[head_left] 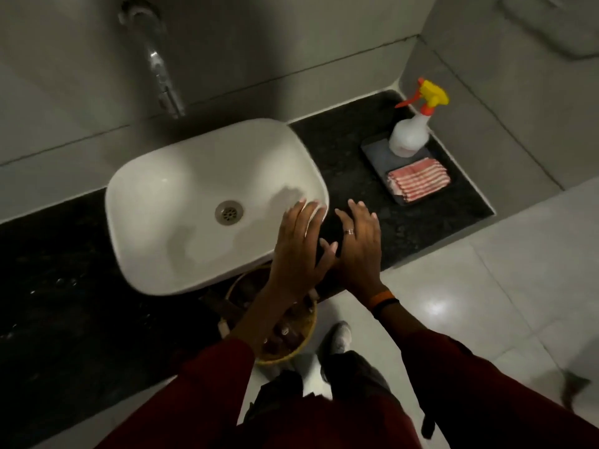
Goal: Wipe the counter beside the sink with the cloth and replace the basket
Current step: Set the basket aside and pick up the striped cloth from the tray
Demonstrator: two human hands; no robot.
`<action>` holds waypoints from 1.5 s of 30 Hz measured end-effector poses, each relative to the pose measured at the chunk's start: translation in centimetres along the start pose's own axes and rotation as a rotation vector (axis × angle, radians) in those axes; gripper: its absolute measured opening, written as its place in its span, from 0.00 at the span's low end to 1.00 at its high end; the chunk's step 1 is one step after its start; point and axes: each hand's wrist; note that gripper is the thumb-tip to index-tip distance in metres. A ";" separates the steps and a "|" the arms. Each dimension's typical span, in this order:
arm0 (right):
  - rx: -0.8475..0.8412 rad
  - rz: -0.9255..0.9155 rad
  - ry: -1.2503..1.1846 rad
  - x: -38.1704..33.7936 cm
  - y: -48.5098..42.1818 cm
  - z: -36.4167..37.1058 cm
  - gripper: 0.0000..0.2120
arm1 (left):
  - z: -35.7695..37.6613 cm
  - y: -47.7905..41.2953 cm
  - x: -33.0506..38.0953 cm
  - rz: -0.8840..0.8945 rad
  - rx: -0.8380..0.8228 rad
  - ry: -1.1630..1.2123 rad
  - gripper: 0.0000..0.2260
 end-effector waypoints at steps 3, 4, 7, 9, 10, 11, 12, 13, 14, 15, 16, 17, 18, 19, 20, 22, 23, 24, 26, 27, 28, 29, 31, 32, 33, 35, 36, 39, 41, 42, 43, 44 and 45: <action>-0.002 0.038 0.083 4.7 -3.4 -2.1 0.32 | 3.0 -6.0 2.6 0.101 -0.113 -0.027 0.31; -0.013 0.058 0.095 6.5 -4.6 -2.8 0.33 | 4.2 -7.8 3.5 0.124 -0.148 -0.044 0.31; -0.082 0.132 0.085 12.0 -7.8 -5.1 0.35 | 7.8 -12.1 6.2 0.136 -0.263 -0.077 0.33; -0.108 0.147 0.083 15.4 -9.7 -6.4 0.36 | 10.4 -14.3 7.7 0.103 -0.366 -0.076 0.34; -0.122 0.154 0.072 17.0 -10.7 -7.1 0.37 | 11.8 -15.3 8.4 0.082 -0.412 -0.065 0.35; -0.141 0.168 0.052 18.6 -11.8 -7.8 0.38 | 13.1 -16.2 9.1 0.063 -0.442 -0.052 0.35; -0.163 0.187 0.028 20.2 -12.9 -8.4 0.38 | 14.3 -17.1 9.8 0.043 -0.458 -0.039 0.35; -0.191 0.211 0.001 21.6 -14.1 -9.0 0.37 | 15.4 -18.0 10.5 0.015 -0.462 -0.021 0.33; -0.217 0.239 -0.046 22.9 -15.1 -9.4 0.35 | 16.5 -18.9 11.3 -0.025 -0.463 0.008 0.31; -0.227 0.267 -0.126 24.1 -16.0 -9.9 0.32 | 17.7 -20.0 12.0 -0.084 -0.473 0.040 0.30; -0.232 0.292 -0.221 25.2 -16.8 -10.2 0.29 | 18.7 -21.0 12.7 -0.162 -0.501 0.076 0.30; -0.255 0.307 -0.261 26.4 -17.5 -10.3 0.27 | 19.7 -22.1 13.2 -0.248 -0.541 0.113 0.30; -0.307 0.315 -0.235 27.5 -18.1 -10.4 0.28 | 20.5 -23.0 13.4 -0.321 -0.585 0.137 0.30; -0.392 0.318 -0.157 28.5 -18.6 -10.4 0.30 | 21.3 -23.6 13.4 -0.363 -0.632 0.137 0.30; -0.476 0.326 -0.087 29.5 -19.1 -10.3 0.33 | 22.1 -24.1 13.2 -0.371 -0.682 0.108 0.30; -0.596 0.362 -0.049 30.8 -20.0 -9.8 0.35 | 23.2 -24.4 13.0 -0.328 -0.764 0.007 0.31; -0.628 0.371 -0.053 31.2 -20.4 -9.5 0.36 | 23.6 -24.4 12.9 -0.309 -0.786 -0.034 0.32; -0.644 0.375 -0.055 31.5 -20.7 -9.3 0.36 | 23.9 -24.4 12.9 -0.298 -0.796 -0.065 0.31; -0.638 0.378 -0.047 31.9 -21.0 -8.8 0.35 | 24.5 -24.6 13.1 -0.303 -0.797 -0.101 0.29; -0.633 0.376 -0.031 32.0 -21.1 -8.7 0.34 | 24.7 -24.6 13.3 -0.320 -0.790 -0.102 0.27; -0.629 0.367 -0.015 32.2 -21.2 -8.7 0.33 | 24.9 -24.6 13.3 -0.336 -0.775 -0.091 0.25; -0.623 0.356 -0.013 32.4 -21.2 -8.7 0.32 | 24.9 -24.7 13.3 -0.345 -0.754 -0.072 0.23; -0.582 0.366 -0.113 32.5 -21.1 -8.9 0.29 | 24.6 -24.8 13.3 -0.342 -0.709 -0.003 0.21; -0.547 0.368 -0.191 32.3 -21.0 -9.2 0.28 | 24.3 -25.0 13.3 -0.344 -0.685 0.047 0.21; -0.506 0.355 -0.249 32.0 -20.9 -9.5 0.26 | 23.7 -25.2 13.3 -0.358 -0.653 0.101 0.22; -0.409 0.339 -0.336 30.8 -20.9 -10.1 0.21 | 22.2 -25.6 13.5 -0.419 -0.570 0.188 0.19; -0.366 0.343 -0.375 29.9 -20.9 -10.3 0.19 | 21.3 -25.6 13.6 -0.457 -0.546 0.216 0.17; -0.262 0.389 -0.532 25.9 -20.8 -11.2 0.16 | 17.3 -24.4 13.4 -0.559 -0.458 0.285 0.12; -0.239 0.381 -0.645 22.5 -20.3 -11.4 0.16 | 13.8 -22.4 12.4 -0.645 -0.296 0.397 0.13; -0.247 0.375 -0.695 20.6 -20.0 -11.4 0.17 | 12.0 -21.2 11.5 -0.678 -0.201 0.456 0.14; -0.265 0.365 -0.749 18.5 -19.8 -11.3 0.18 | 10.3 -20.0 10.5 -0.707 -0.135 0.505 0.16; -0.293 0.347 -0.801 16.3 -19.6 -11.0 0.20 | 8.7 -18.8 9.3 -0.743 -0.089 0.567 0.15; -0.318 0.324 -0.839 14.0 -19.3 -10.6 0.21 | 6.9 -17.5 8.3 -0.786 -0.060 0.635 0.15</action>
Point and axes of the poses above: each hand's wrist, its own y-axis away from the middle knuckle, its own z-axis out of the palm, x = y × z, and after that the axes turned 11 degrees about -y, right-handed
